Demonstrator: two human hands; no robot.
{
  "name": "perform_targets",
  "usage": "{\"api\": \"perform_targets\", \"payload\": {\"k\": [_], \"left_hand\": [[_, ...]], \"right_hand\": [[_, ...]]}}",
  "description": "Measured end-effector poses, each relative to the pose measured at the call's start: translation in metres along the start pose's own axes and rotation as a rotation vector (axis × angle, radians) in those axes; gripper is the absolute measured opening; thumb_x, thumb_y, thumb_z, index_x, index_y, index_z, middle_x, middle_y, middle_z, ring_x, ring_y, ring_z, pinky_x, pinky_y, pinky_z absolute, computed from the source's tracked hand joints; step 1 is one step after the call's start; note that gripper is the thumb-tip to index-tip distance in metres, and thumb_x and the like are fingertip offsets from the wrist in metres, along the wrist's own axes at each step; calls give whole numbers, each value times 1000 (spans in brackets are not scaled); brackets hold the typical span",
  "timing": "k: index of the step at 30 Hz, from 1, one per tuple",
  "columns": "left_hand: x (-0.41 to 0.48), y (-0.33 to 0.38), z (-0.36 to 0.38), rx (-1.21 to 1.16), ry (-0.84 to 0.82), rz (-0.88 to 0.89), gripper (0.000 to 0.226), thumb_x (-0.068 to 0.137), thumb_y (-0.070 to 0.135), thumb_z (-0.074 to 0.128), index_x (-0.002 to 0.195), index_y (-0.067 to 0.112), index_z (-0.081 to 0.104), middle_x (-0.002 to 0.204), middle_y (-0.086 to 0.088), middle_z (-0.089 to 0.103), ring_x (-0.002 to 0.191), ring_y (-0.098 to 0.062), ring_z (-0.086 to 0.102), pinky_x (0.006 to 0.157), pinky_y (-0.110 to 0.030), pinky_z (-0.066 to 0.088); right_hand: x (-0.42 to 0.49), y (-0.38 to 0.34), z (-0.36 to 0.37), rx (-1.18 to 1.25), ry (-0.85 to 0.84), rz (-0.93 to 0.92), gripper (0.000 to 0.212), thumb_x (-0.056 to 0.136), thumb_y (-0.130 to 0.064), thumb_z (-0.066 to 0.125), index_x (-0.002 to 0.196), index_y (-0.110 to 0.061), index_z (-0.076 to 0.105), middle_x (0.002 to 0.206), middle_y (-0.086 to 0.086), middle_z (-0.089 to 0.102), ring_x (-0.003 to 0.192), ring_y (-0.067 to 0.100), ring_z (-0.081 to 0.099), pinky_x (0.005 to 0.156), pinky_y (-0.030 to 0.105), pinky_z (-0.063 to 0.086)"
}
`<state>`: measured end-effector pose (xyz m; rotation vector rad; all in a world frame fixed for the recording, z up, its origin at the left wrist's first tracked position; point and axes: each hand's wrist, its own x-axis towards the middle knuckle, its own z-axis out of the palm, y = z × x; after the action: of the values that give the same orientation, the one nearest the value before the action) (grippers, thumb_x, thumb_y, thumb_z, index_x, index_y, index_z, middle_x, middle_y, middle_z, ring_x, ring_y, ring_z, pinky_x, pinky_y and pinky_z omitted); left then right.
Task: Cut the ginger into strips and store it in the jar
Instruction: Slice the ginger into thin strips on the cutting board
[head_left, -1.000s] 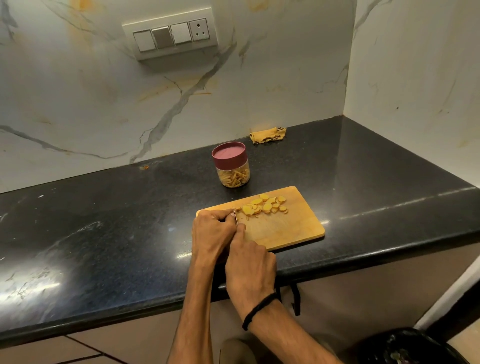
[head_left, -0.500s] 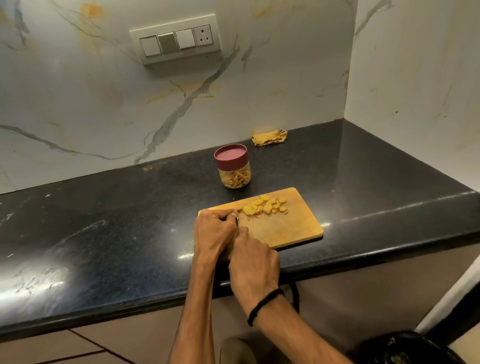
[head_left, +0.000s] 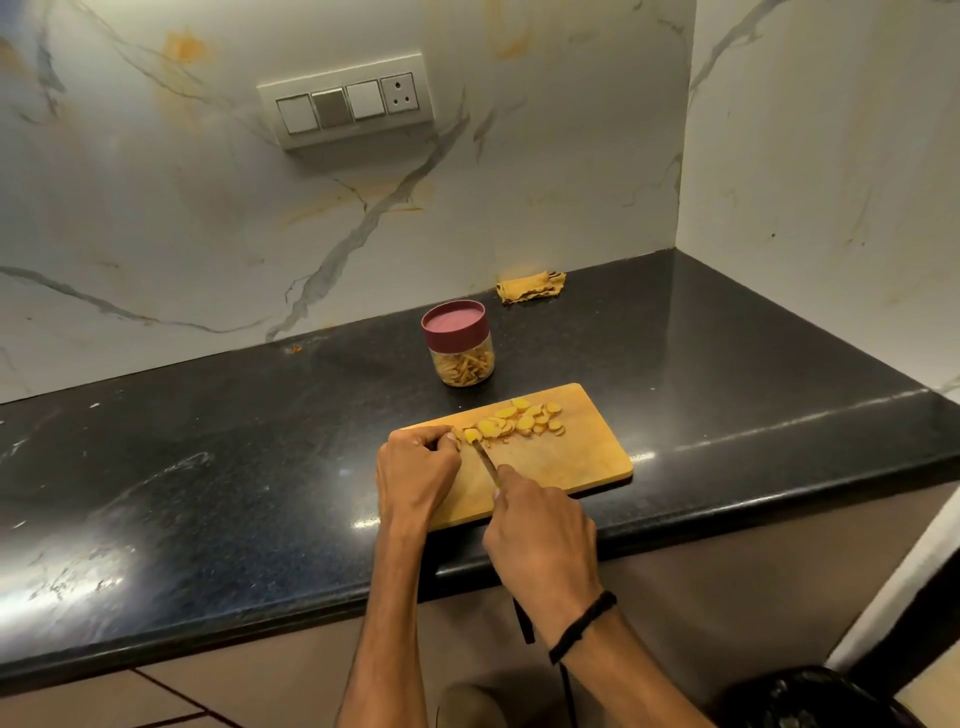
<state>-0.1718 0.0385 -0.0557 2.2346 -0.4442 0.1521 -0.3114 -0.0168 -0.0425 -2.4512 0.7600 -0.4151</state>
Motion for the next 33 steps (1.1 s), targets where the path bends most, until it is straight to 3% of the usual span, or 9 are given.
{"api": "perform_targets", "payload": {"k": [6, 9, 11, 15, 19, 23, 26, 33], "left_hand": [[6, 0, -11, 147, -68, -41, 17, 93, 25, 66, 103, 20, 79, 83, 12, 68, 75, -7, 62, 76, -31, 56], [9, -1, -21, 233, -101, -45, 20, 95, 26, 63, 106, 19, 78, 92, 6, 73, 77, -8, 62, 76, -28, 50], [11, -2, -26, 229, -125, -52, 21, 96, 25, 62, 111, 19, 76, 94, 5, 73, 78, -10, 65, 80, -32, 56], [14, -9, -29, 211, -165, -66, 25, 97, 21, 62, 119, 20, 73, 105, 2, 73, 77, -11, 67, 83, -35, 59], [13, -12, -22, 208, -137, -61, 28, 92, 36, 69, 116, 23, 74, 113, 4, 73, 95, -15, 68, 92, -41, 57], [9, -7, -13, 197, -102, -40, 38, 87, 51, 72, 113, 24, 74, 92, 11, 71, 98, -14, 66, 93, -42, 55], [10, -6, -8, 237, -110, -43, 38, 85, 53, 72, 114, 29, 72, 103, 9, 72, 108, -18, 62, 95, -45, 53], [10, -12, -8, 244, -80, -29, 31, 90, 37, 68, 121, 34, 68, 120, 5, 66, 120, -22, 51, 103, -42, 42]], "right_hand": [[8, 10, -14, 60, 56, 15, 35, 104, -32, 38, 138, -29, 44, 105, -4, 63, 81, 11, 50, 66, 22, 38], [14, 13, -15, 81, 35, 44, 36, 104, -33, 39, 139, -29, 45, 108, -4, 64, 93, 14, 58, 71, 25, 44], [14, 13, -14, 103, 4, 53, 37, 103, -33, 40, 140, -30, 47, 111, -3, 64, 98, 15, 58, 73, 25, 43], [13, 16, -10, 166, -43, 46, 37, 102, -34, 43, 138, -29, 49, 110, -5, 64, 92, 12, 56, 71, 21, 43], [8, 20, -8, 188, -30, 13, 34, 103, -33, 42, 135, -28, 53, 103, -5, 65, 77, 8, 50, 61, 18, 40], [6, 21, -7, 154, 24, -1, 35, 103, -34, 40, 137, -29, 50, 101, -6, 65, 78, 8, 50, 64, 20, 40], [4, 23, -4, 149, 36, 7, 37, 103, -35, 40, 139, -29, 48, 100, -8, 63, 79, 6, 50, 66, 19, 41], [6, 29, -2, 209, 41, 38, 39, 102, -36, 41, 140, -30, 47, 95, -10, 63, 82, 5, 56, 60, 16, 40]]}}
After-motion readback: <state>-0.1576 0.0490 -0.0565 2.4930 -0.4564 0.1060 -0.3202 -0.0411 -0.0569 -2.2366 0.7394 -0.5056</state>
